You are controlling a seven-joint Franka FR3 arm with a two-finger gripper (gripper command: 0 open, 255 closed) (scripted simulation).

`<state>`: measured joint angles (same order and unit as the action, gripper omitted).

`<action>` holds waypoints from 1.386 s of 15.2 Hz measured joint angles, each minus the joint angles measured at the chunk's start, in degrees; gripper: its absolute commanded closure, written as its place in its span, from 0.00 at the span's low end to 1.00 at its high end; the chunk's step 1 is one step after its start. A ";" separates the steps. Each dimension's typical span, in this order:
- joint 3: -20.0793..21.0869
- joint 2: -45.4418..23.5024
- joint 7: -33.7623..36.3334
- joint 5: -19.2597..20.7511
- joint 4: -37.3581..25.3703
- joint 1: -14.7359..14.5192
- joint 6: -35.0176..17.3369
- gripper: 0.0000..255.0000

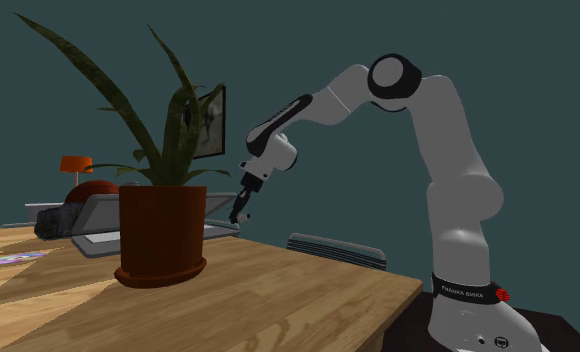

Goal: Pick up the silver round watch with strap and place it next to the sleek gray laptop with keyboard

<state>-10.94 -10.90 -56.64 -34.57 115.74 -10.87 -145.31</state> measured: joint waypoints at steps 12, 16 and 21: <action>1.97 -4.58 -6.16 -6.16 1.61 1.02 -5.26 1.00; 2.00 -4.61 -6.26 -6.26 1.65 1.04 -5.34 1.00; 2.00 -4.61 -6.26 -6.26 1.65 1.04 -5.34 0.00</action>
